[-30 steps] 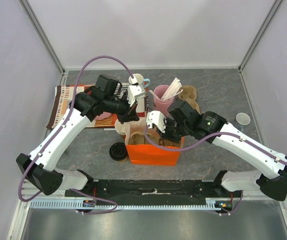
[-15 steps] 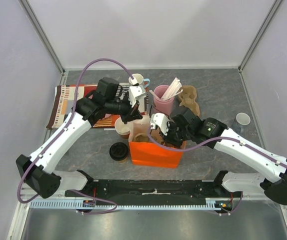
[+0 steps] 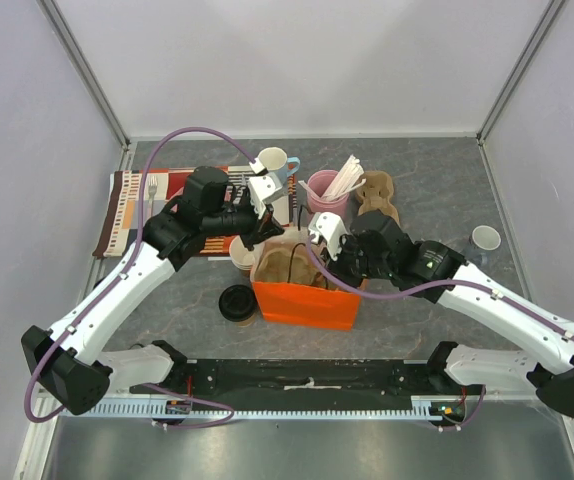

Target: Pack the takeout coffee

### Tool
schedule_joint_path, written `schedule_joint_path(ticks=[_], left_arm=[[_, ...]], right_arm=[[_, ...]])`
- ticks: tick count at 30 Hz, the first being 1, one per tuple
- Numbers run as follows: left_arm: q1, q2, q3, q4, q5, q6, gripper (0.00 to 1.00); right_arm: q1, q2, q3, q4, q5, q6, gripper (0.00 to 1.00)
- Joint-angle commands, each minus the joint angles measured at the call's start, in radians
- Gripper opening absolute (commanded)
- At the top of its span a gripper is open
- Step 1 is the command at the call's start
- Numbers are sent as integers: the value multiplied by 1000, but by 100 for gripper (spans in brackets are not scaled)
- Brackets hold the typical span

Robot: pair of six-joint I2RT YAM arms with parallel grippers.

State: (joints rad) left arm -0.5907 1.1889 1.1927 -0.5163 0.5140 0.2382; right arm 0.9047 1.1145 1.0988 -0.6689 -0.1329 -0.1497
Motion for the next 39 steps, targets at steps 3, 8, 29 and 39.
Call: schedule_joint_path(ticks=[3, 8, 29, 39], left_arm=[[-17, -44, 2, 68, -38, 96, 2], [-93, -74, 10, 23, -106, 118, 2], [-124, -2, 76, 1, -224, -49, 2], [-124, 35, 64, 19, -163, -74, 2]], right_arm=[[-33, 11, 45, -17, -82, 22, 0], [-33, 85, 125, -191, -91, 52, 0], [2, 21, 161, -298, 32, -106, 0], [20, -21, 133, -311, 46, -271, 0]])
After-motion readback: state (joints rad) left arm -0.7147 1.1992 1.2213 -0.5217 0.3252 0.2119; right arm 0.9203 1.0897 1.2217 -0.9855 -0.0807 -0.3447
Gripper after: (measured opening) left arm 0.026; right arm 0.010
